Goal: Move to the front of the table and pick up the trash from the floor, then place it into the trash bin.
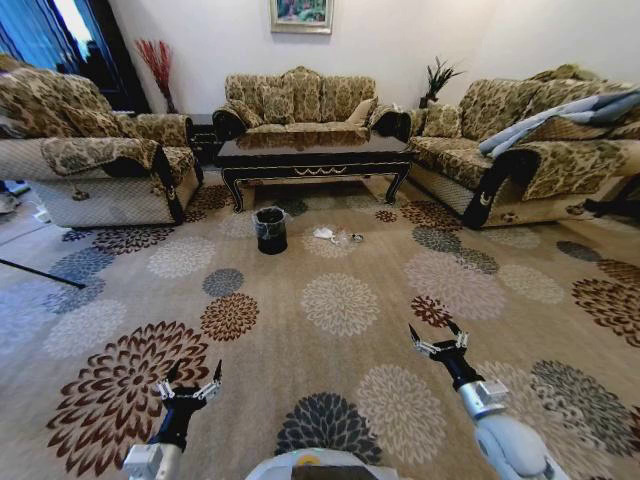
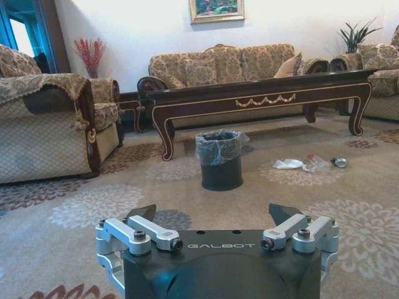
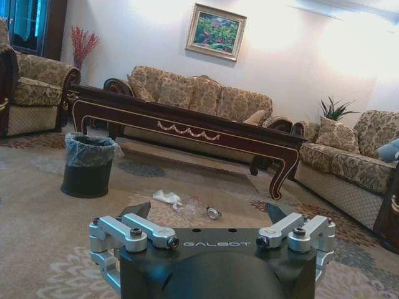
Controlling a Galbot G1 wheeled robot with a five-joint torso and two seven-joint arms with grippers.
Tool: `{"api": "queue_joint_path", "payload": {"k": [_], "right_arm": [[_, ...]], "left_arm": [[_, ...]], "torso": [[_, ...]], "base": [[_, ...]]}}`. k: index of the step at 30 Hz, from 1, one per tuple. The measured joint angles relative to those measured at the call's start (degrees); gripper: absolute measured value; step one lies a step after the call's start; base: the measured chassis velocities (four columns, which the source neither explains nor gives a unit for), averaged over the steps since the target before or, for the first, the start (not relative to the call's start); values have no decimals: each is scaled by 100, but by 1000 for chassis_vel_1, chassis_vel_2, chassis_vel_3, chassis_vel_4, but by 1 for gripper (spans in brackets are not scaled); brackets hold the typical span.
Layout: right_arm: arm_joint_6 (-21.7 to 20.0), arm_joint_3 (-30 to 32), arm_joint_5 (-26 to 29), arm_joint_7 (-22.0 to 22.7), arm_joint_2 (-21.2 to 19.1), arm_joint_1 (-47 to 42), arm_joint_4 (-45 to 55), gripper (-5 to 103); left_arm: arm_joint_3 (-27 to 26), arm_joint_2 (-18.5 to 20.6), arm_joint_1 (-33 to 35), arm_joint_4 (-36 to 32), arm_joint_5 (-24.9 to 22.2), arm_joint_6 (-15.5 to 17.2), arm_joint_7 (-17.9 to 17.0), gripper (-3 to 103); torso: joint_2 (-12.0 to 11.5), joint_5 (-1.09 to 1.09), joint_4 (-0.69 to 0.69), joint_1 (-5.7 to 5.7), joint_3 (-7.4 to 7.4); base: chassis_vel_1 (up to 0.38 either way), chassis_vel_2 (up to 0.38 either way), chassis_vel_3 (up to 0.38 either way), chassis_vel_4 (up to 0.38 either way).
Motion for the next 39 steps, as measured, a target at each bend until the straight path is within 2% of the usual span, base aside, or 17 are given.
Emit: {"api": "queue_joint_path", "payload": {"k": [9, 27, 39], "right_arm": [[37, 6, -25, -16, 98, -50, 19, 100], [78, 76, -40, -35, 167, -156, 98, 100], [134, 135, -62, -87, 206, -246, 142, 100]], "left_arm": [[234, -188, -111, 75, 183, -1, -68, 100], [244, -203, -240, 94, 165, 39, -107, 100], [278, -210, -306, 161, 164, 38, -162, 100]], "torso": [[-219, 0, 0, -55, -164], [-595, 0, 0, -139, -456], [-880, 0, 0, -165, -705]], "base": [[0, 0, 0, 0], [0, 0, 0, 0], [0, 0, 0, 0]]}}
